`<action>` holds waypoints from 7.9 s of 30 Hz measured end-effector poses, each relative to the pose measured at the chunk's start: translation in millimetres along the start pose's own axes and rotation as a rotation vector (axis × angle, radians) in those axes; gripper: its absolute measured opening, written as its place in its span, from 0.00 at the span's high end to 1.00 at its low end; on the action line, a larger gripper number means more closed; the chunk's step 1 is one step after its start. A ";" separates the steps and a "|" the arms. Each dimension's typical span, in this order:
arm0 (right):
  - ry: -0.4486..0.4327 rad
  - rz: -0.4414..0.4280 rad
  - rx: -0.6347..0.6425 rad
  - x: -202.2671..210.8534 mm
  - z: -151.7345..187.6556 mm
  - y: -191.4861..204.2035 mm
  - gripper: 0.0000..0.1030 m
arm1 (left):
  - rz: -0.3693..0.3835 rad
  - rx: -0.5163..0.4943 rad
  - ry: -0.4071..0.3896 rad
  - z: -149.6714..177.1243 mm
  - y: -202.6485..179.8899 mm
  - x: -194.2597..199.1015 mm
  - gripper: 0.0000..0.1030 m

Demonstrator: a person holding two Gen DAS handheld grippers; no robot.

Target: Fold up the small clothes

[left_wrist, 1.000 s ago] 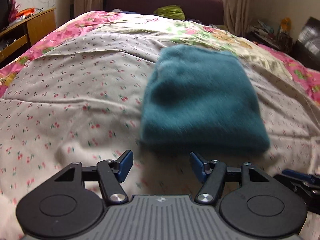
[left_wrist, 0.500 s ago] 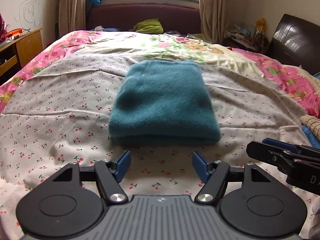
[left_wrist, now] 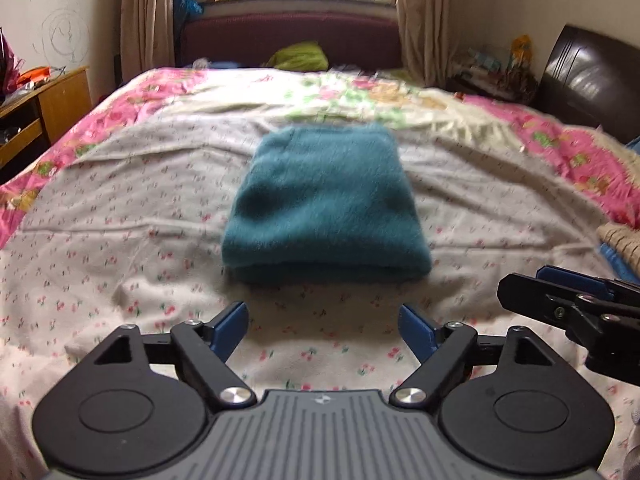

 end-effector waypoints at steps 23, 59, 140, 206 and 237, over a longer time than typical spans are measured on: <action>0.072 0.070 -0.031 -26.8 34.5 -18.8 0.44 | -0.082 -0.022 0.122 43.3 -6.1 -45.0 0.08; 0.084 0.102 0.012 -32.4 46.2 -24.5 0.42 | -0.054 0.009 0.137 45.6 -8.0 -48.4 0.00; 0.120 0.174 -0.002 -22.2 -3.5 3.8 0.29 | -0.097 0.031 0.217 -3.6 -0.8 -31.8 0.00; 0.160 0.197 -0.037 -23.0 14.0 -5.3 0.28 | -0.152 -0.029 0.202 6.7 -8.2 -21.7 0.00; 0.165 0.195 -0.042 -23.9 17.3 -6.1 0.28 | -0.164 -0.038 0.206 10.5 -7.8 -21.6 0.00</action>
Point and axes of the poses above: each gripper's, at about its wrist camera, not at the fingertips, and x roughly against the way its jaws point, y to its left, z to its underside, the point moved 2 cm from there along -x, roughly the way its jaws point, and after that the axes turned 8 degrees about -y, right-handed, at the moved point
